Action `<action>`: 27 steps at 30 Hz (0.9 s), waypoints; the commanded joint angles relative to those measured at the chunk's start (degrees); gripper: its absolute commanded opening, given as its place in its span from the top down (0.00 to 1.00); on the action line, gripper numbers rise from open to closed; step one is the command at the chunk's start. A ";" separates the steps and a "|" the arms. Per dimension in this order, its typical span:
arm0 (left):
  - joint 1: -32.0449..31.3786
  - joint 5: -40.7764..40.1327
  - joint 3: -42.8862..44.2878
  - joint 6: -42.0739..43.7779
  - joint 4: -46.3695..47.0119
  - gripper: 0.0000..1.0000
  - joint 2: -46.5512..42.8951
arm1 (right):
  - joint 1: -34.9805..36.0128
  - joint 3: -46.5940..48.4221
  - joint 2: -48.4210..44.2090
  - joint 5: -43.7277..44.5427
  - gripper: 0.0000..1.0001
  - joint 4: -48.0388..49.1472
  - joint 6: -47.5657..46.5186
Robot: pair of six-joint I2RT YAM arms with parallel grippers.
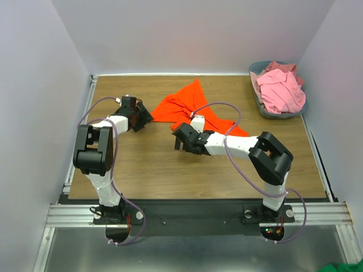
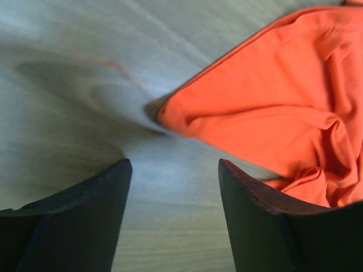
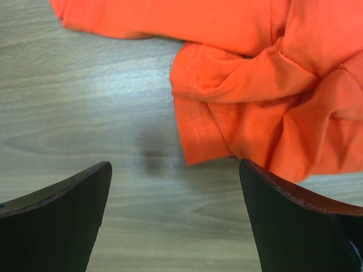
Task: Fold and stack the t-shirts
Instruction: Flatten the tshirt out
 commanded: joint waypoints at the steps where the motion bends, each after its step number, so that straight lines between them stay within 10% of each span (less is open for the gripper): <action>1: -1.43 -0.15 3.10 -0.41 0.38 0.34 3.44 | 0.69 3.33 2.87 5.29 0.01 1.92 2.98; 7: -2.84 -0.76 5.92 0.02 0.29 0.78 7.49 | 0.60 1.84 4.72 9.15 0.02 1.92 7.28; 8: -2.93 -1.11 6.01 0.11 0.20 0.99 7.41 | 0.69 1.66 5.07 9.76 0.03 1.92 7.46; 16: -3.01 -4.28 2.24 0.38 1.43 1.00 3.37 | 0.69 0.08 7.36 14.78 0.27 1.92 11.15; 27: -4.16 -5.07 -9.79 -0.33 5.65 1.00 -7.09 | 0.69 -4.05 4.39 19.35 1.00 1.74 11.78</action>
